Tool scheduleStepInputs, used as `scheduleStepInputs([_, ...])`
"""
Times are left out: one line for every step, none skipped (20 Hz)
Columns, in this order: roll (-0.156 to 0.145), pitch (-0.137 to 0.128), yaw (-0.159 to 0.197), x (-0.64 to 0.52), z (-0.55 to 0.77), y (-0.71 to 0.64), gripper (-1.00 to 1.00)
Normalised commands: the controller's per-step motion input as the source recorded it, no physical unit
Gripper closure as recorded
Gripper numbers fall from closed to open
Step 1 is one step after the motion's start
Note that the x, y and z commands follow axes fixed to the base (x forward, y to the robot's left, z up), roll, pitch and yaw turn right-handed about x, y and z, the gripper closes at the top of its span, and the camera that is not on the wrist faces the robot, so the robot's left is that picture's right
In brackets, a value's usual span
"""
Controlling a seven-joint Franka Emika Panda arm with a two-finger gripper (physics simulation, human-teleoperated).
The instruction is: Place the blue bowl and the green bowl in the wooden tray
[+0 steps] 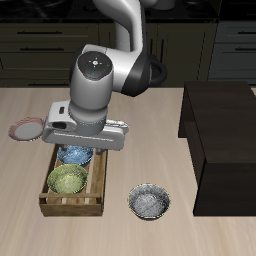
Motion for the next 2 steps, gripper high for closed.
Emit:
scheduleStepInputs([0.05, -0.141, 0.144, -0.36, 0.38, 0.28, -1.0])
scheduleStepInputs([-0.086, -0.057, 0.081, -0.18, 0.23, 0.03, -1.0])
